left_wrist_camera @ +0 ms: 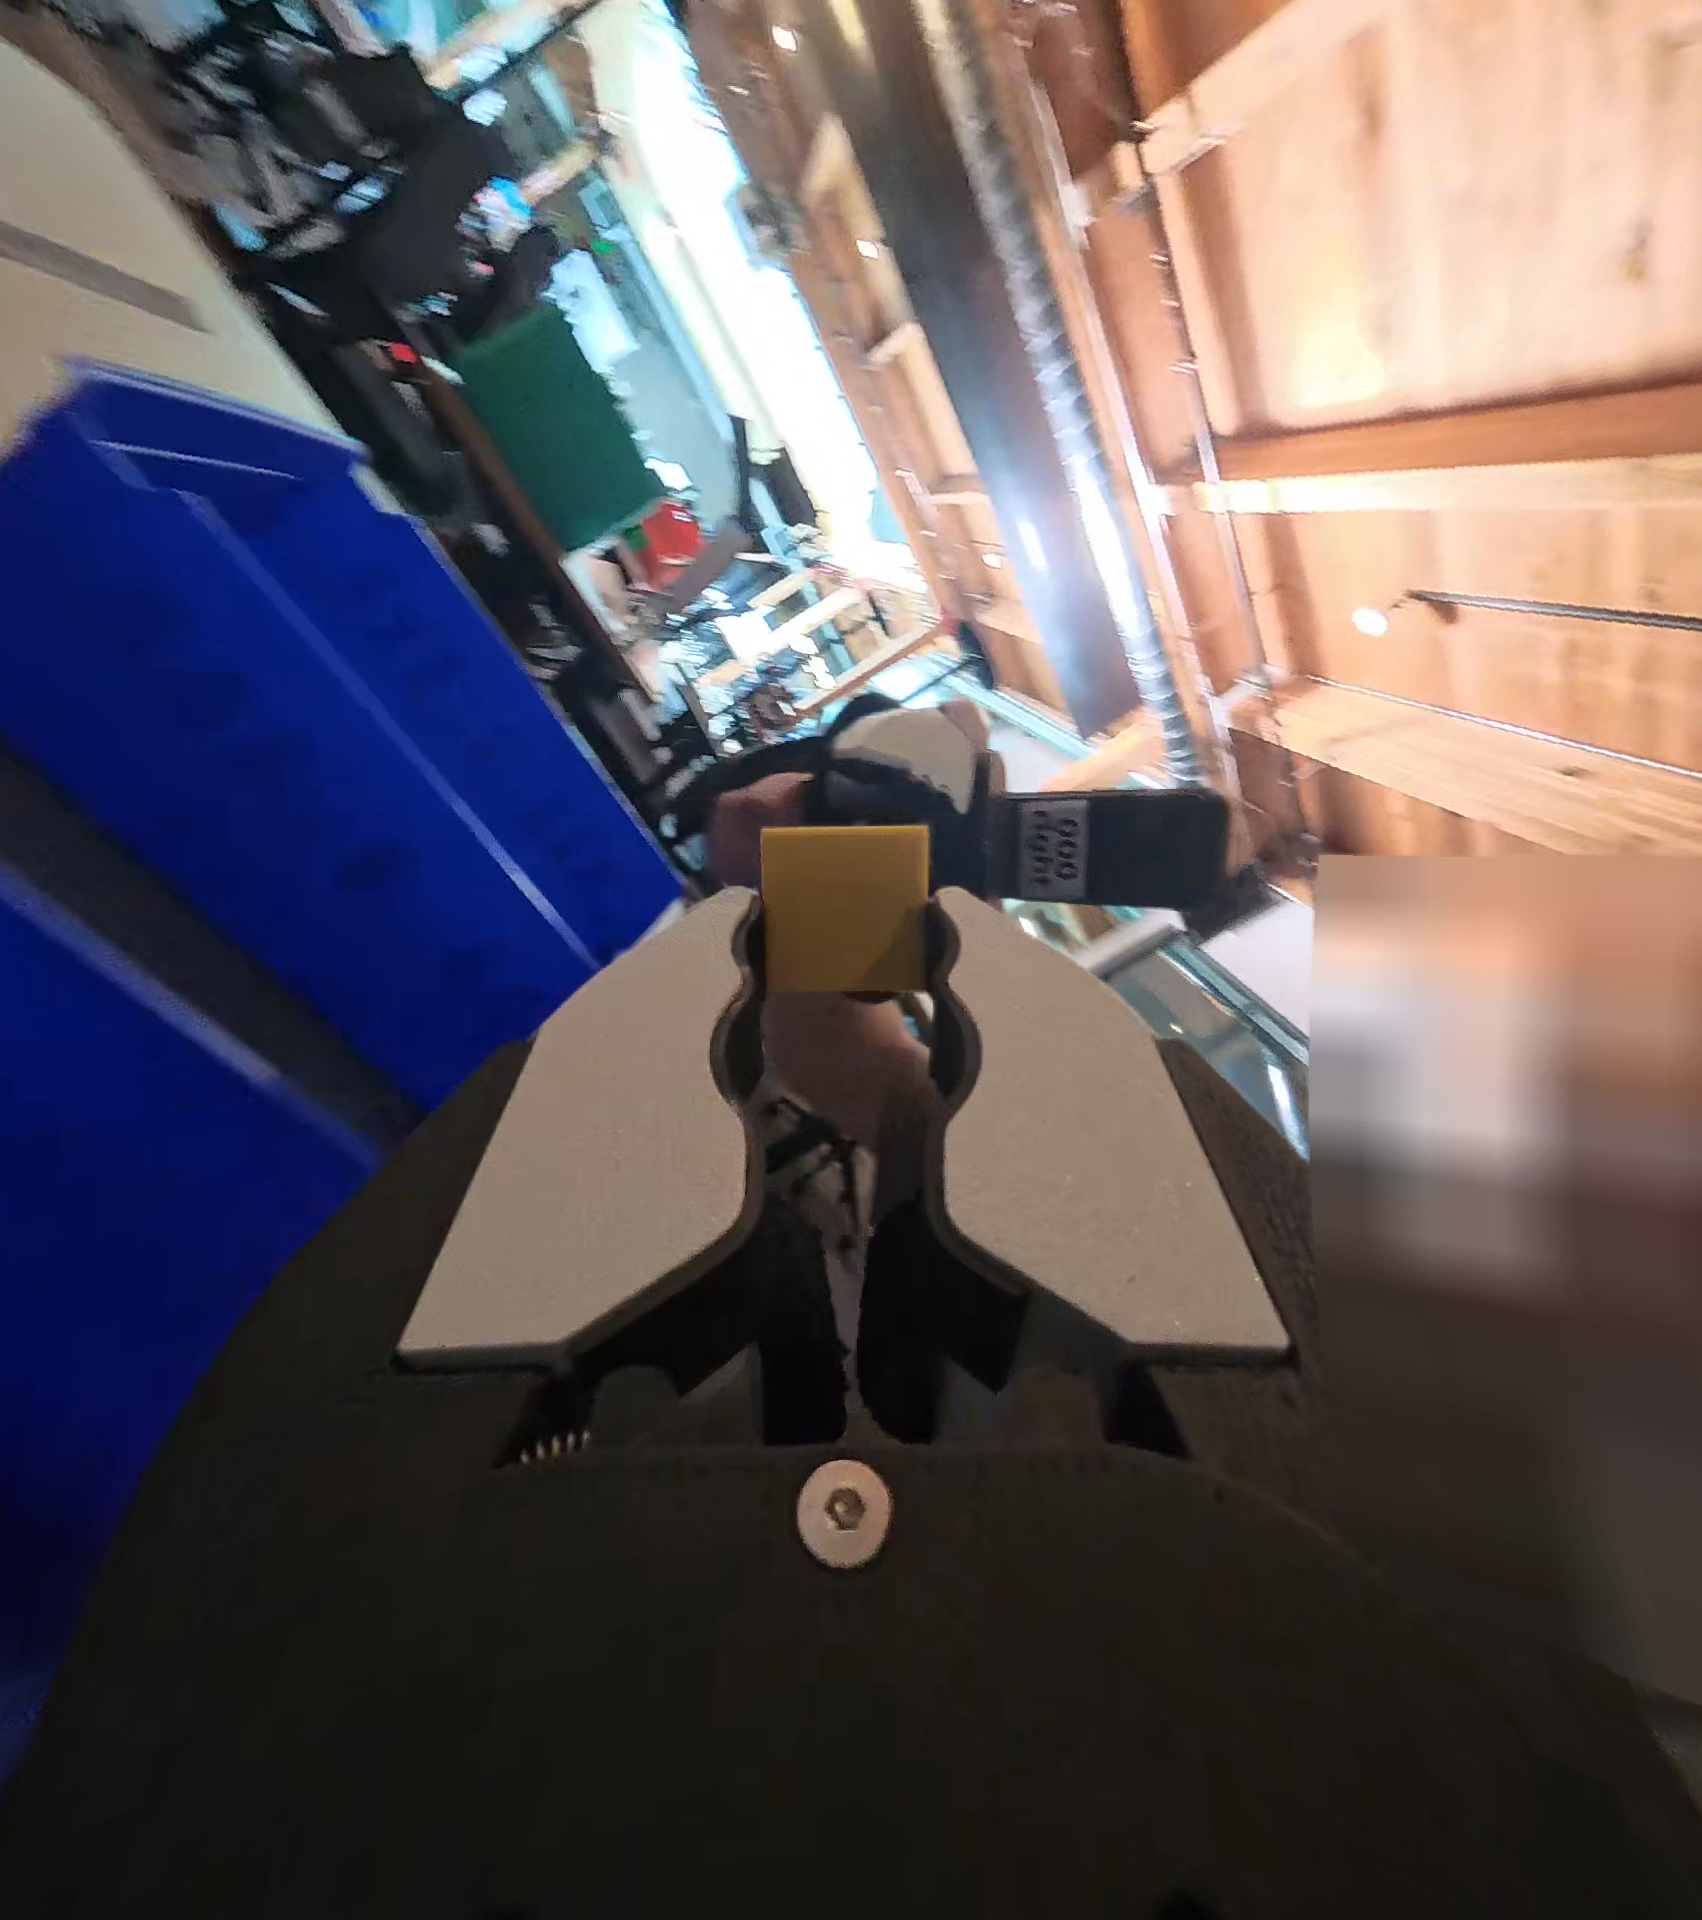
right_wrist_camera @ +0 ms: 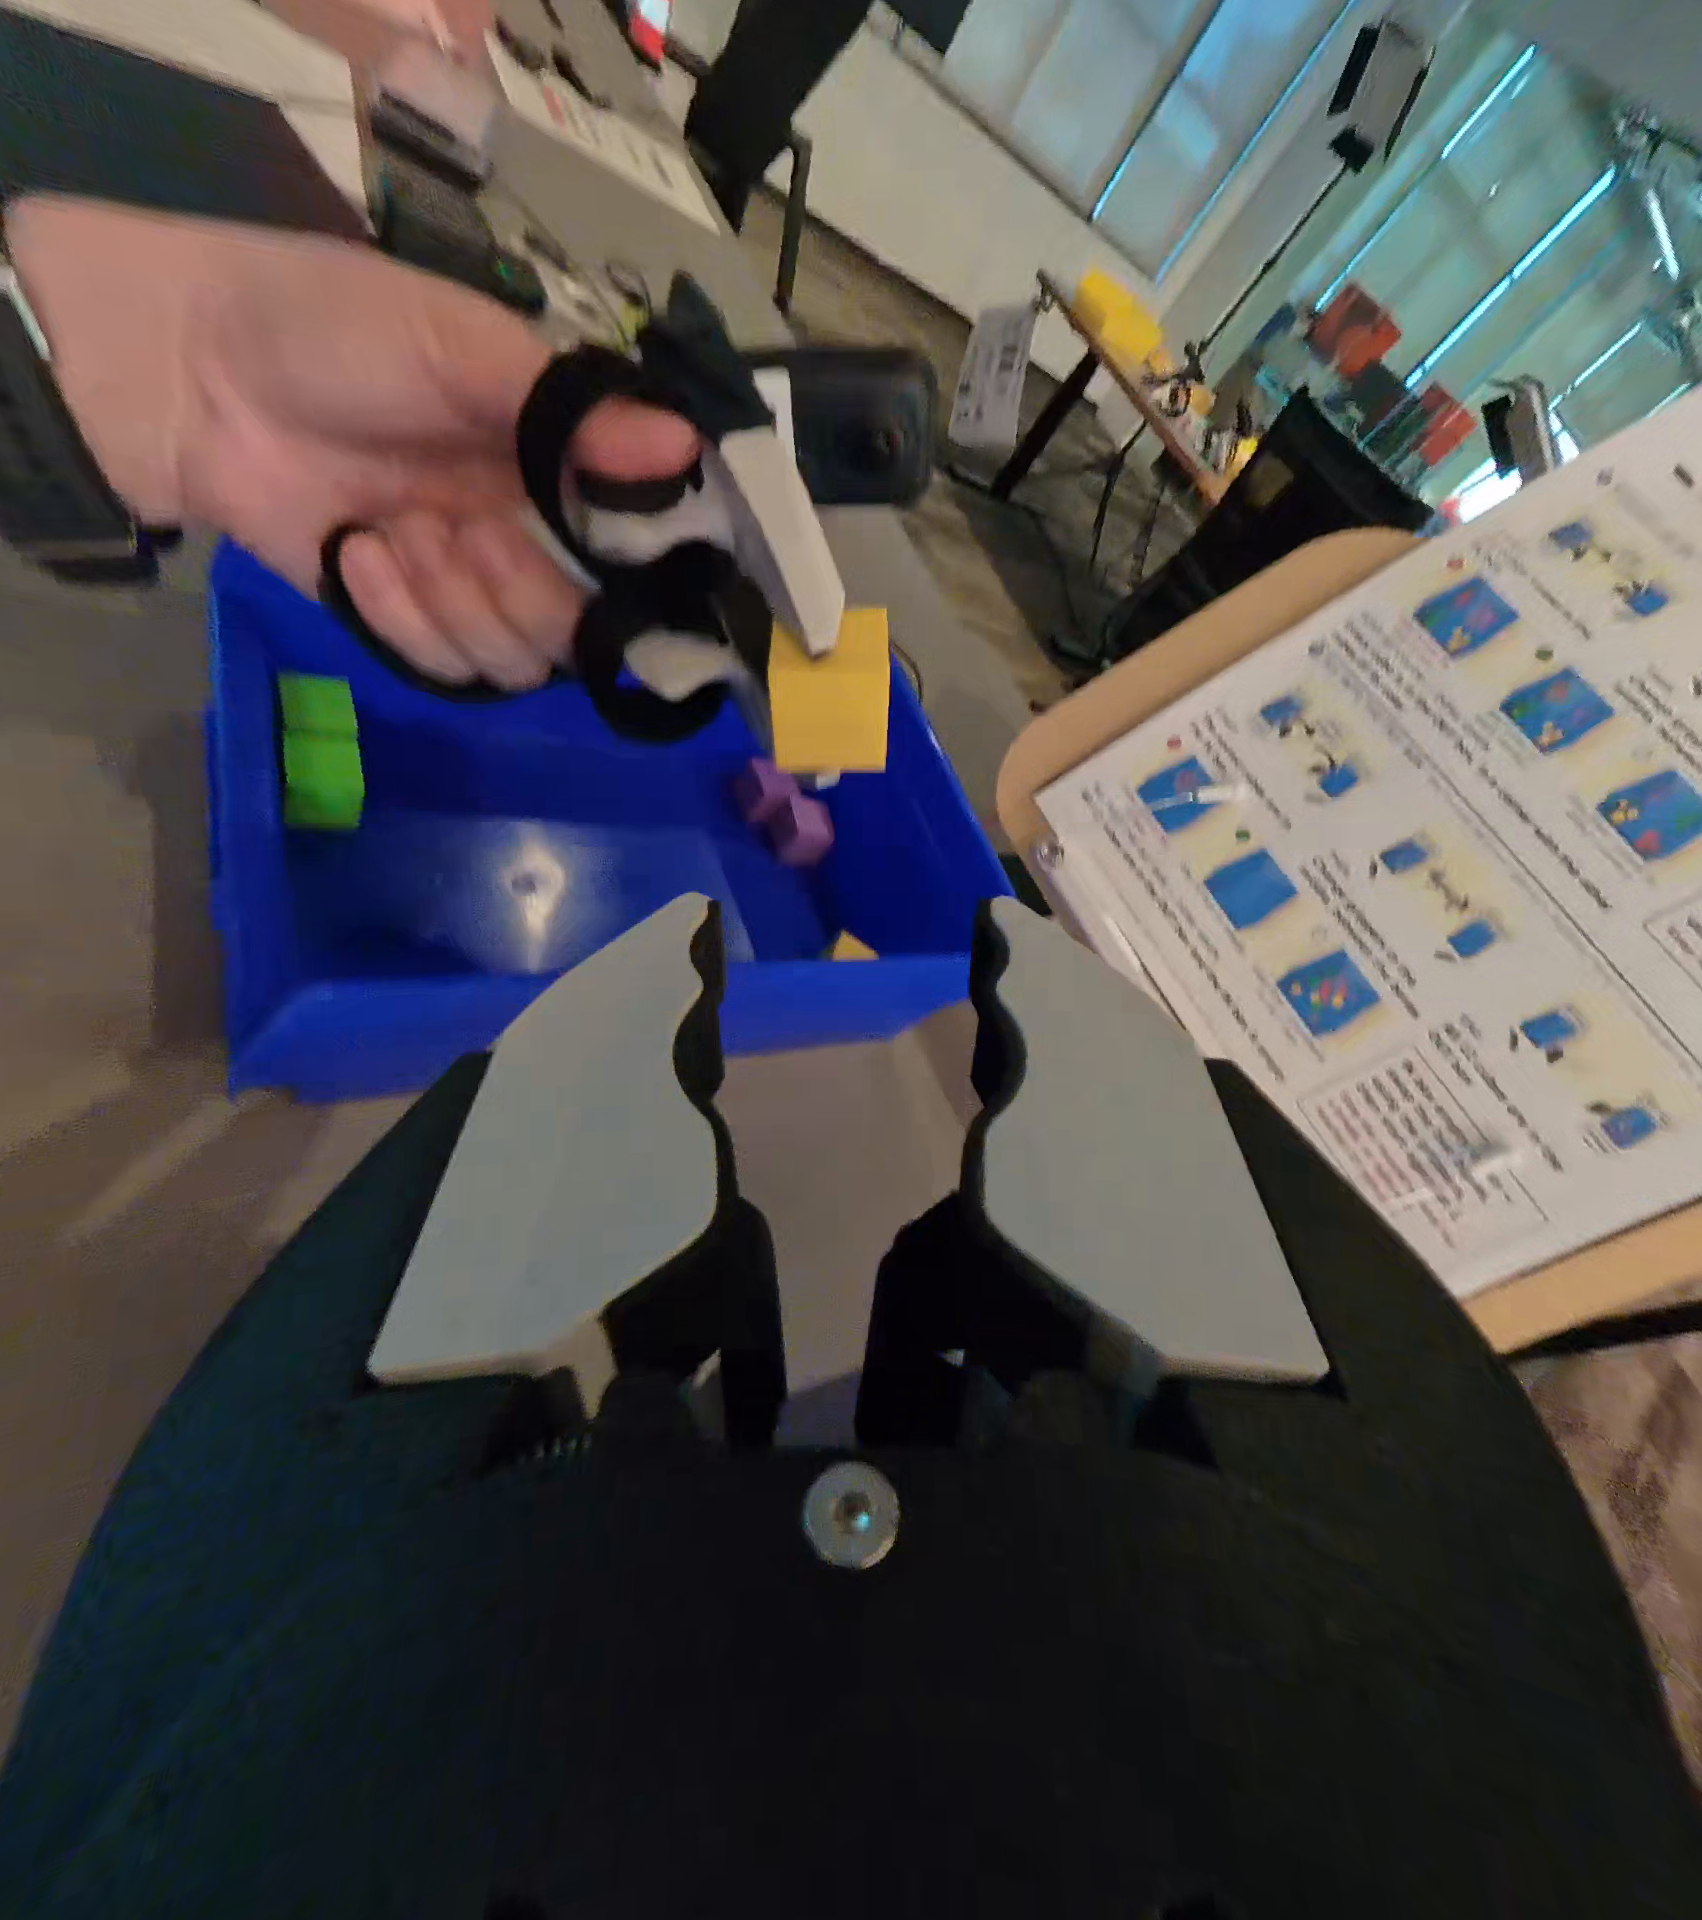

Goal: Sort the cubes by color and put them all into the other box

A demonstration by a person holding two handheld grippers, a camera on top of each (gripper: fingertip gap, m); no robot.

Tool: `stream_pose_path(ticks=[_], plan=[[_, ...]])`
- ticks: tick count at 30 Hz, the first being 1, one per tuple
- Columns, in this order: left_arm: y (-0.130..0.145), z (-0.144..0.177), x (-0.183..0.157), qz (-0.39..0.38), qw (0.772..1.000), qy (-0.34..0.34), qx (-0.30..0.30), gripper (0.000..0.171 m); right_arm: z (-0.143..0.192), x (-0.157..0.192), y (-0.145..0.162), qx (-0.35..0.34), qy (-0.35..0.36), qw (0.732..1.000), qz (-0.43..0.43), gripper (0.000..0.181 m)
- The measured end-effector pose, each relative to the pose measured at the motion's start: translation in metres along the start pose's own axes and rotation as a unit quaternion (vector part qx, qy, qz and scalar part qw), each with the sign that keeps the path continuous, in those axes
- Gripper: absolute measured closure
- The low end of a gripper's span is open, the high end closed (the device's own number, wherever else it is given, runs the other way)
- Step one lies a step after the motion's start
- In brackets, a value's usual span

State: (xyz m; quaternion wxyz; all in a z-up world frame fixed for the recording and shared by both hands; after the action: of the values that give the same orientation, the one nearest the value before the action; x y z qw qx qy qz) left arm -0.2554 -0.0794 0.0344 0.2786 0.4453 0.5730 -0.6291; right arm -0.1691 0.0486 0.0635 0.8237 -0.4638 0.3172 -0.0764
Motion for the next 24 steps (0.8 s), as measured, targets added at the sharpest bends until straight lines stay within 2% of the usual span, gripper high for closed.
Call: stream_pose_path(ticks=[6,10,13,16,18,20,22,24], plan=[[0.012,-0.027,-0.023,-0.009,0.999,0.05,0.019,0.143,-0.015,0.004,-0.026,-0.029,0.023,0.999,0.025,0.138],[0.017,-0.037,-0.033,-0.005,0.996,0.084,0.027,0.142,-0.019,0.003,-0.027,0.0,0.038,0.998,0.042,0.152],[0.016,-0.04,-0.034,0.004,0.997,0.077,0.013,0.142,-0.015,0.003,-0.027,0.005,0.058,0.997,0.055,0.153],[0.012,-0.035,-0.035,0.007,0.997,0.069,-0.019,0.122,0.001,0.001,-0.028,-0.007,0.074,0.995,0.07,0.153],[0.01,-0.027,-0.034,-0.006,0.998,0.04,-0.038,0.121,0.016,-0.006,-0.025,0.007,0.077,0.995,0.064,0.153],[0.01,-0.017,-0.033,-0.032,0.998,-0.013,-0.056,0.122,0.035,-0.015,-0.011,0.063,0.064,0.995,0.051,0.153],[0.013,-0.006,-0.034,-0.059,0.994,-0.058,-0.065,0.123,0.056,-0.024,0.014,0.149,0.04,0.988,0.024,0.153],[0.016,0.005,-0.037,-0.079,0.99,-0.087,-0.074,0.125,0.074,-0.03,0.054,0.278,-0.007,0.96,-0.031,0.153]])
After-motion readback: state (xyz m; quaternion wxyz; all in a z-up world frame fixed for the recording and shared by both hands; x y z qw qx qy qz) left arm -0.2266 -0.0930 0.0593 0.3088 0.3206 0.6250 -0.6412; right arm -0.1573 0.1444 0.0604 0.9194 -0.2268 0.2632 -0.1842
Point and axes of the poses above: each gripper's, where its closed fingertips meet, z back along the fingers, y out of its underside, x = y × z across the jaws, the point moved 6 cm from there along z, back along the fingers, and after that the axes turned 11 degrees about -y, right-handed, at the moved point
